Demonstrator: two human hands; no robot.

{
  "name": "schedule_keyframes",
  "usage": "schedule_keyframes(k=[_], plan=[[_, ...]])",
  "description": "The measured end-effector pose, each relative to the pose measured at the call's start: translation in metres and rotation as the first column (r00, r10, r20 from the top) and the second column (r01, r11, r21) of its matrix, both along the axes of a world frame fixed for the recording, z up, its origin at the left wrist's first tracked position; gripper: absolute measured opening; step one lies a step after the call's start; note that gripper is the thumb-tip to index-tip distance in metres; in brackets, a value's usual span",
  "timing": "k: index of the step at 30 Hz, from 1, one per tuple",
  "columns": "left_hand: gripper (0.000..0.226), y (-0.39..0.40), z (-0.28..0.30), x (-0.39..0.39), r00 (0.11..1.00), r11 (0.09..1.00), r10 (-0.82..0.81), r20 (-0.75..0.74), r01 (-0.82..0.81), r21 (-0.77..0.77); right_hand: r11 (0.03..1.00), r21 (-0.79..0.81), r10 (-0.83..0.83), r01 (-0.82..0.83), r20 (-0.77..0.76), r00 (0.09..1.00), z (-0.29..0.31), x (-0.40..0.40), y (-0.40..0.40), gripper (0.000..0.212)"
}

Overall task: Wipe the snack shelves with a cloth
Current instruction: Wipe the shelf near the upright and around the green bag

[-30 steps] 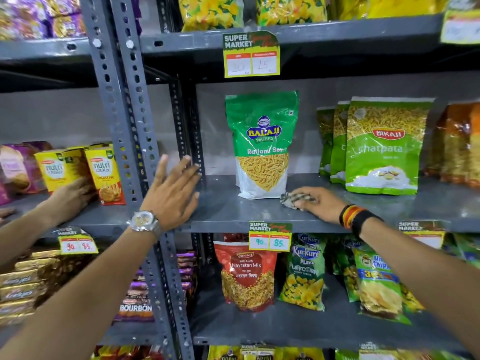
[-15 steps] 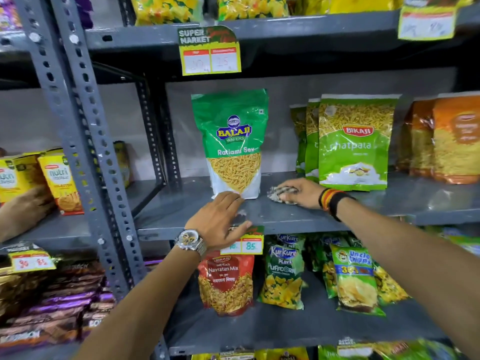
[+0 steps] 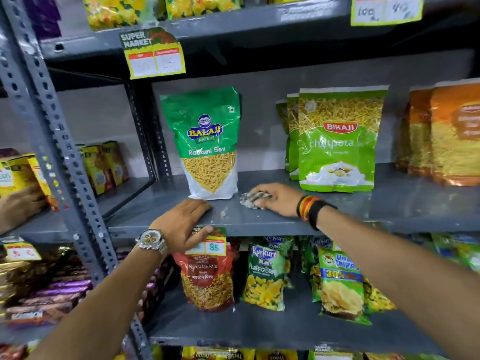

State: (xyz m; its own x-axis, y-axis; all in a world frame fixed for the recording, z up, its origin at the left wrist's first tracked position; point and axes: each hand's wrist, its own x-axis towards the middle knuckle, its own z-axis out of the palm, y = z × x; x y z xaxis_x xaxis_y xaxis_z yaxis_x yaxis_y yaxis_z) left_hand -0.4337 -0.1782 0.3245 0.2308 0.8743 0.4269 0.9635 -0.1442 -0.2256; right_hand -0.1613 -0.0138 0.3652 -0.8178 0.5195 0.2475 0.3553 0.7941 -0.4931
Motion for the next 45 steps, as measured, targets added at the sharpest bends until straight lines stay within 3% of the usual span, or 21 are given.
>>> schedule_keyframes(k=[6, 10, 17, 29, 35, 42, 45], plan=[[0.07, -0.002, 0.002, 0.011, 1.0, 1.0, -0.014, 0.016, 0.014, 0.022, 0.984, -0.093, 0.151, -0.149, 0.006, 0.989, 0.005, 0.036, -0.033, 0.033], [0.068, 0.006, 0.011, 0.028, 0.995, 0.996, -0.09, -0.037, 0.091, 0.01, 0.991, -0.122, 0.025, -0.047, -0.172, 0.985, 0.03, 0.033, 0.01, 0.034], [0.07, 0.03, 0.008, 0.04, 0.985, 0.987, -0.156, -0.075, 0.152, -0.052, 0.992, -0.082, -0.114, 0.097, -0.237, 0.965, 0.034, -0.041, 0.077, 0.028], [0.079, 0.034, -0.001, 0.032, 0.982, 0.985, -0.173, -0.081, 0.173, -0.008, 0.974, 0.039, -0.227, 0.225, 0.041, 0.973, 0.015, -0.119, 0.169, 0.033], [0.077, 0.031, 0.0, 0.034, 0.981, 0.985, -0.174, -0.081, 0.174, 0.004, 0.992, 0.015, -0.125, 0.124, 0.122, 0.985, 0.014, -0.117, 0.152, 0.039], [0.072, 0.032, 0.0, 0.034, 0.984, 0.986, -0.166, -0.056, 0.166, -0.012, 0.999, 0.021, 0.033, -0.038, 0.209, 0.977, 0.02, -0.058, 0.096, 0.041], [0.07, 0.032, 0.0, 0.035, 0.983, 0.985, -0.173, -0.054, 0.172, -0.008, 0.998, 0.058, -0.017, 0.009, 0.136, 0.991, 0.037, -0.048, 0.097, 0.041]])
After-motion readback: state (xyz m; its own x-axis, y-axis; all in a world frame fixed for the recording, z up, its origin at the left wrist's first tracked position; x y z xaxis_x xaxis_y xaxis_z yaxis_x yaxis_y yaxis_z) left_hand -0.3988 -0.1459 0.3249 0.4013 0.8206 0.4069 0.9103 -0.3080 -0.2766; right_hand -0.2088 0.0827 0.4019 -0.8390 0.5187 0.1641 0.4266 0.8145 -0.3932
